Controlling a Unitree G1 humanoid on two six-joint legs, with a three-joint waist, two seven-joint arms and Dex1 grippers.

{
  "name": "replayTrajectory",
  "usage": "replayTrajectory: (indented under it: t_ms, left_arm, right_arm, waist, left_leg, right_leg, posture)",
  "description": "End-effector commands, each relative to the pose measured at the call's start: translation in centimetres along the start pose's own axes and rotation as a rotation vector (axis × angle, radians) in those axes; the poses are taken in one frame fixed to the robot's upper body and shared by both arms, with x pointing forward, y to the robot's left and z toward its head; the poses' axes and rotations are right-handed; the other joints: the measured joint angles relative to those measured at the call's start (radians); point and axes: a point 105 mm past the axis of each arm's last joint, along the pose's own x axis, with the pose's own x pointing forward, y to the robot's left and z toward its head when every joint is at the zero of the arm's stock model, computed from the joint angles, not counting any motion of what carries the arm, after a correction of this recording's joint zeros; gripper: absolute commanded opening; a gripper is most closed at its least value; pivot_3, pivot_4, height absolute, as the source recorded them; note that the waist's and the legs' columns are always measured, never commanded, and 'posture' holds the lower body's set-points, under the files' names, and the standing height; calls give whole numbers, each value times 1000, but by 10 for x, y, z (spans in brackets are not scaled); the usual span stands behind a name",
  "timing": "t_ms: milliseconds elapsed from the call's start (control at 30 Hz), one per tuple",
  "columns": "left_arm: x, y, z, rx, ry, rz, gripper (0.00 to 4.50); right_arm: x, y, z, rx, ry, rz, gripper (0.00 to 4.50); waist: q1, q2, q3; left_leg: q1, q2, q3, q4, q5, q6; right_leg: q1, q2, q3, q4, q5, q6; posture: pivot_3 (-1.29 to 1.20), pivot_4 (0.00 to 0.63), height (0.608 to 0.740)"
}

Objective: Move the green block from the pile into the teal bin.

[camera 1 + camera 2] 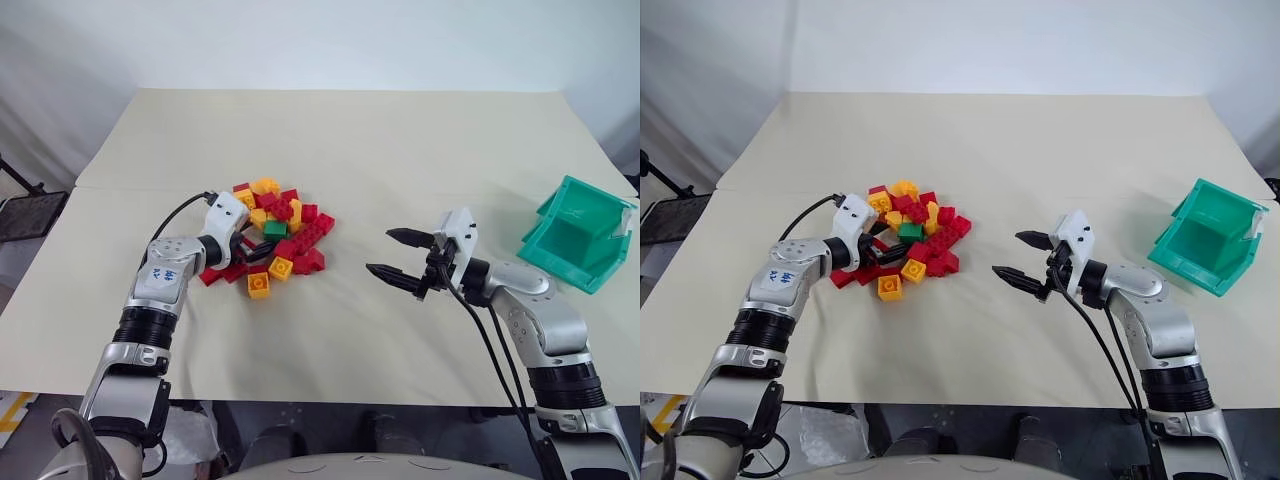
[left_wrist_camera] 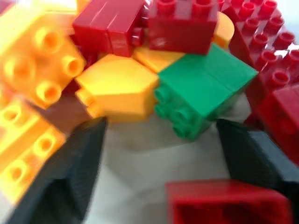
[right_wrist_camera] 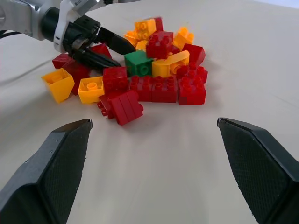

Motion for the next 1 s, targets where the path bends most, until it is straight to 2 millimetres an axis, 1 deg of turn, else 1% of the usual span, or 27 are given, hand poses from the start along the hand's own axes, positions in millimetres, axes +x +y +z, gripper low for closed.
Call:
replayTrajectory:
  t_ms: [33,100,133,233,367,467,567,700,767,833,867,1000]
  left_arm:
    - [4,3,-3,-9,-9,8,2711]
    - [5,6,0,-6,-23,11,2111]
    - [5,7,2,-6,-33,12,1917]
    - [3,8,10,-15,-87,-5,1930]
    - [-6,11,21,-6,-168,-43,1930]
    - [-10,13,26,10,-195,-47,1930]
    - [-10,16,28,15,-209,-23,1930]
    - [-6,14,33,3,-238,-10,1930]
    - [-1,6,26,20,-169,-63,1930]
    - [1,3,24,12,-151,-77,2654]
    - [2,3,25,27,-158,-67,2828]
    - [4,5,27,67,-170,-42,4018]
  right_arm:
    - [-5,-3,13,-37,-39,-13,4500]
    - [-5,-4,13,-39,-38,-17,4500]
    - [-5,-4,14,-40,-37,-19,4500]
    - [-4,-5,14,-42,-37,-23,4500]
    - [-5,-6,14,-43,-37,-28,4500]
    - [-6,-7,14,-42,-35,-30,4500]
    - [-5,-8,14,-43,-35,-31,4500]
    - [-3,-8,14,-42,-38,-30,4500]
    - [-2,-8,15,-43,-41,-29,4500]
    - [-1,-8,15,-43,-42,-27,4500]
    - [-2,-8,15,-43,-42,-27,4500]
    - [-2,-8,15,-44,-42,-30,4500]
  waist:
    - [-1,0,0]
    - [-2,0,0]
    - [-2,0,0]
    - [-2,0,0]
    - [-3,0,0]
    - [-3,0,0]
    - [-1,0,0]
    - [-2,0,0]
    - [-2,0,0]
    - [-2,0,0]
    - [-3,0,0]
    - [-3,-1,0]
  left_leg:
    - [0,0,0,0,0,0]
    - [0,0,0,0,0,0]
    - [0,0,0,0,0,0]
    - [0,0,0,0,0,0]
    - [0,0,0,0,0,0]
    - [-1,0,0,0,0,0]
    - [-2,0,-1,0,0,0]
    - [-2,0,-1,0,0,0]
    - [-2,0,-1,0,0,0]
    - [-2,0,0,0,0,0]
    - [-2,0,0,0,0,0]
    - [-2,0,-1,0,0,0]
  right_leg:
    - [0,0,0,0,0,0]
    - [0,0,0,0,0,0]
    - [0,0,0,0,0,0]
    - [0,0,0,0,0,0]
    - [0,0,-1,0,0,0]
    - [0,0,-1,-2,0,0]
    - [-1,0,-2,-2,1,0]
    - [-1,0,-2,-2,1,0]
    - [-1,0,-2,-2,1,0]
    - [0,0,-2,-2,1,0]
    - [0,0,-2,-2,1,0]
    - [-1,0,-3,-2,1,0]
  posture:
    - [0,150,740]
    - [0,150,740]
    - [0,150,740]
    - [0,150,740]
    - [0,150,740]
    - [0,150,740]
    - [0,150,740]
    - [0,150,740]
    - [0,150,740]
    - [0,150,740]
    - [0,150,740]
    - [0,150,740]
